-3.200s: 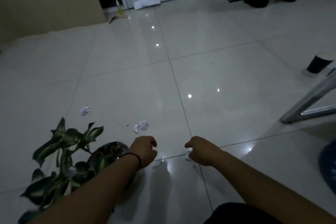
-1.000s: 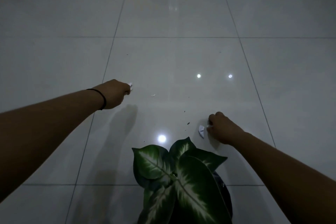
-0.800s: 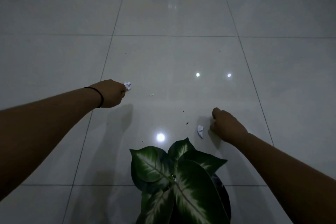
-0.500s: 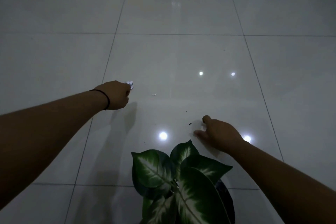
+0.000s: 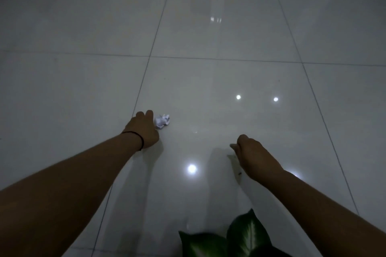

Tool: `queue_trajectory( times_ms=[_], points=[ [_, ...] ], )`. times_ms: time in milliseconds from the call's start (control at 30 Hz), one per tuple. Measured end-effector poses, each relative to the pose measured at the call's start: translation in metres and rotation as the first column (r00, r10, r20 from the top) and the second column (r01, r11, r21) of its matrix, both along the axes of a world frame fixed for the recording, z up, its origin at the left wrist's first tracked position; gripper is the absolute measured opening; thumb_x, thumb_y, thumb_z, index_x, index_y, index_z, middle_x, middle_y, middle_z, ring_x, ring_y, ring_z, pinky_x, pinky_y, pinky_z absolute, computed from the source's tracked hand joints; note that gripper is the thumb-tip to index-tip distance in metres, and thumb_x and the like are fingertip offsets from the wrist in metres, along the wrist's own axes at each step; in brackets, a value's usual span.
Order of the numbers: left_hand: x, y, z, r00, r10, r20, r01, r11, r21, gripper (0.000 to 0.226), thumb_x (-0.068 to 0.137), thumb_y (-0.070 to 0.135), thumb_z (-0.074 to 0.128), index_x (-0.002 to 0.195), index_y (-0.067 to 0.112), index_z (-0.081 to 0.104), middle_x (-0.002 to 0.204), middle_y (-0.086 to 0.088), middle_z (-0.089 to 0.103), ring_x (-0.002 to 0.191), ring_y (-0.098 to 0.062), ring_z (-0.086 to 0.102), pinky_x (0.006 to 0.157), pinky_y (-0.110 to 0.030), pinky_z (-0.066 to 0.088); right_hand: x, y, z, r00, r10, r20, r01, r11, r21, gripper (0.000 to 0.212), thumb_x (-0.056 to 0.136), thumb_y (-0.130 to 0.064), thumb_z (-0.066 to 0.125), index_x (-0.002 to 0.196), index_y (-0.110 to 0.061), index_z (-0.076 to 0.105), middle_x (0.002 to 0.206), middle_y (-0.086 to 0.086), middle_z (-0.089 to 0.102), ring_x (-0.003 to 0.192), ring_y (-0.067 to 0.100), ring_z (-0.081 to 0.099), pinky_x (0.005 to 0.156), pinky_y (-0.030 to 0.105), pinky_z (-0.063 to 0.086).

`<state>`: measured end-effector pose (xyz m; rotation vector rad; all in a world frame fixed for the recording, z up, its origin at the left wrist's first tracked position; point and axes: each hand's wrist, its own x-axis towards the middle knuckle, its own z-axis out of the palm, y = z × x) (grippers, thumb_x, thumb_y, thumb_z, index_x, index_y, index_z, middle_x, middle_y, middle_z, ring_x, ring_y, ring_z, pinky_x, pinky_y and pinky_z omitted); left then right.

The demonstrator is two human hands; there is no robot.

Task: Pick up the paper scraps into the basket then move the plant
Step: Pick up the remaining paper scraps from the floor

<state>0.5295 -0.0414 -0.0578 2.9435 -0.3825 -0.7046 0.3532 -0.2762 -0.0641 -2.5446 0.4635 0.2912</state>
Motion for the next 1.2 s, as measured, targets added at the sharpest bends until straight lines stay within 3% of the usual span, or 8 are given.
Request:
queue_trajectory(
  times_ms=[367,433,567,767,867,967,1067,1200],
  points=[
    [0.019,-0.003,-0.033,0.998,-0.044,0.037,0.047,0.994,-0.097,0.069,0.081,0.067,0.039,0.135,0.026,0.030,0.124,-0.020,0.043,0.109,-0.036,0.053,0.090,-0.039,0.045,0.042,0.021,0.003,0.998,0.015,-0.057,-0.014,1.000,0.023,0.014,0.097,-0.015,0.044,0.085,-0.010,0.038,0.062,-0.006,0.041,0.052,0.001,0.033,0.044,0.018,0.020],
    [0.018,-0.006,-0.037,0.998,-0.070,0.007,0.070,0.993,-0.095,0.062,0.084,0.062,0.040,0.134,0.026,0.032,0.122,-0.019,0.044,0.107,-0.036,0.054,0.089,-0.039,0.046,0.044,0.022,0.004,0.998,0.021,-0.062,-0.021,1.000,0.005,0.006,0.096,-0.012,0.043,0.096,-0.007,0.046,0.074,0.000,0.052,0.056,0.005,0.039,0.046,0.020,0.025],
    [0.014,-0.012,-0.037,0.989,-0.144,0.038,0.147,0.983,-0.112,0.040,0.095,0.037,0.035,0.126,0.012,0.043,0.118,-0.022,0.051,0.101,-0.036,0.057,0.085,-0.037,0.046,0.051,0.023,0.000,0.991,0.066,-0.113,-0.076,0.993,-0.086,0.022,0.097,-0.012,0.038,0.106,-0.002,0.056,0.103,0.014,0.061,0.088,0.024,0.056,0.065,0.029,0.035],
    [0.011,-0.002,-0.030,0.993,-0.121,0.014,0.120,0.947,-0.298,0.021,0.096,0.019,0.033,0.101,0.004,0.046,0.112,-0.018,0.062,0.093,-0.031,0.060,0.083,-0.036,0.048,0.072,0.036,-0.005,0.982,0.128,-0.139,-0.138,0.988,-0.063,0.029,0.090,0.003,0.036,0.111,-0.004,0.054,0.106,0.014,0.057,0.096,0.027,0.055,0.073,0.031,0.040],
    [0.010,0.005,-0.026,0.983,-0.180,-0.042,0.158,0.936,-0.314,0.029,0.091,0.010,0.038,0.120,0.007,0.040,0.123,-0.013,0.058,0.097,-0.025,0.057,0.079,-0.025,0.040,0.089,0.042,-0.007,0.980,0.180,-0.085,-0.185,0.981,-0.065,0.020,0.097,-0.012,0.041,0.106,0.000,0.055,0.100,0.015,0.056,0.096,0.029,0.056,0.069,0.028,0.034],
    [0.010,0.009,-0.023,0.971,-0.238,-0.038,0.224,0.949,-0.222,0.042,0.093,0.013,0.035,0.134,0.010,0.040,0.125,-0.015,0.054,0.105,-0.028,0.055,0.088,-0.032,0.043,0.101,0.046,-0.009,0.984,0.150,-0.101,-0.150,0.989,0.006,0.027,0.095,-0.023,0.050,0.112,-0.003,0.052,0.109,0.016,0.058,0.098,0.026,0.056,0.068,0.026,0.035],
    [0.010,0.014,-0.020,0.973,-0.231,0.003,0.225,0.947,-0.227,0.028,0.094,0.021,0.034,0.106,0.007,0.055,0.101,-0.013,0.059,0.090,-0.028,0.056,0.076,-0.031,0.043,0.109,0.050,-0.013,0.974,0.155,-0.167,-0.152,0.988,0.029,0.036,0.090,-0.031,0.056,0.121,-0.015,0.048,0.113,0.015,0.055,0.101,0.030,0.055,0.076,0.033,0.040],
    [0.007,0.019,-0.019,0.977,-0.208,0.041,0.211,0.943,-0.256,0.026,0.092,0.034,0.042,0.087,0.011,0.055,0.086,-0.009,0.061,0.075,-0.021,0.052,0.065,-0.026,0.038,0.110,0.052,-0.023,0.967,0.126,-0.223,-0.122,0.992,0.028,0.035,0.089,-0.030,0.056,0.120,-0.016,0.048,0.110,0.015,0.055,0.098,0.031,0.056,0.075,0.033,0.041]
  ],
)
